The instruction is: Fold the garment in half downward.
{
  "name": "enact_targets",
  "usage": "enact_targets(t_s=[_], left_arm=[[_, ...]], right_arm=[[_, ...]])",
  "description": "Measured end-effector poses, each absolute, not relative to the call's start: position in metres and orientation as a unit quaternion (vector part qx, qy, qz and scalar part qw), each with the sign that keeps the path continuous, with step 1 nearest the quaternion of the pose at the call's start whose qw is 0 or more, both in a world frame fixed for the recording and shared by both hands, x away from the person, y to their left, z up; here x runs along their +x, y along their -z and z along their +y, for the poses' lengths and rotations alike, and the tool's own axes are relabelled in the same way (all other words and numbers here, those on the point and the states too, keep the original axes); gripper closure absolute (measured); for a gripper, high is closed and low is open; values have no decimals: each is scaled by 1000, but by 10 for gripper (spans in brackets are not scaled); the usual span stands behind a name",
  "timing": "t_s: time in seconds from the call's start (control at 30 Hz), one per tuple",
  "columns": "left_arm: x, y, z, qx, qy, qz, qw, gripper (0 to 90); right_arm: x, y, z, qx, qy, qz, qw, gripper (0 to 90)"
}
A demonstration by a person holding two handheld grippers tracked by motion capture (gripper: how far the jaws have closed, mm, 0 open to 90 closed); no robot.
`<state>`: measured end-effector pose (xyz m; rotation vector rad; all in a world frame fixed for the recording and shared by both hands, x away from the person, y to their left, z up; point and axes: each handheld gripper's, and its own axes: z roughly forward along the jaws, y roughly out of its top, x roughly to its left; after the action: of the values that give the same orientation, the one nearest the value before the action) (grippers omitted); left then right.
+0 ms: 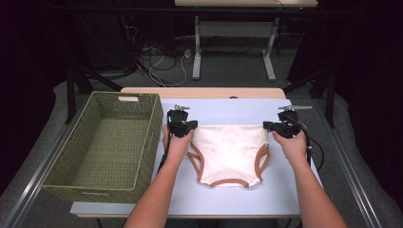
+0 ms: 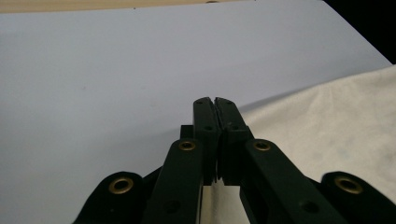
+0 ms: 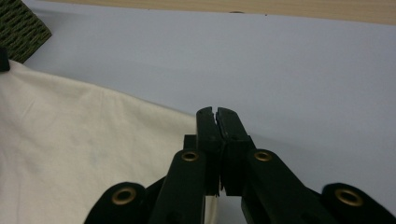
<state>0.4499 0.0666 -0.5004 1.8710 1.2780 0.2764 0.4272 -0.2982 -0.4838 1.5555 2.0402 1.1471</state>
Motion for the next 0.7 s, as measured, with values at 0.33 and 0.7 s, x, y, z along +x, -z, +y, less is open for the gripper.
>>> enact_targets(t_s=[0.33, 0.7], left_arm=[[455, 510, 63, 746, -113, 515, 406, 885], [459, 518, 60, 747, -113, 521, 397, 885]], right_arm=[[434, 494, -292, 547, -390, 719, 180, 887], [439, 512, -286, 555, -366, 723, 188, 886]])
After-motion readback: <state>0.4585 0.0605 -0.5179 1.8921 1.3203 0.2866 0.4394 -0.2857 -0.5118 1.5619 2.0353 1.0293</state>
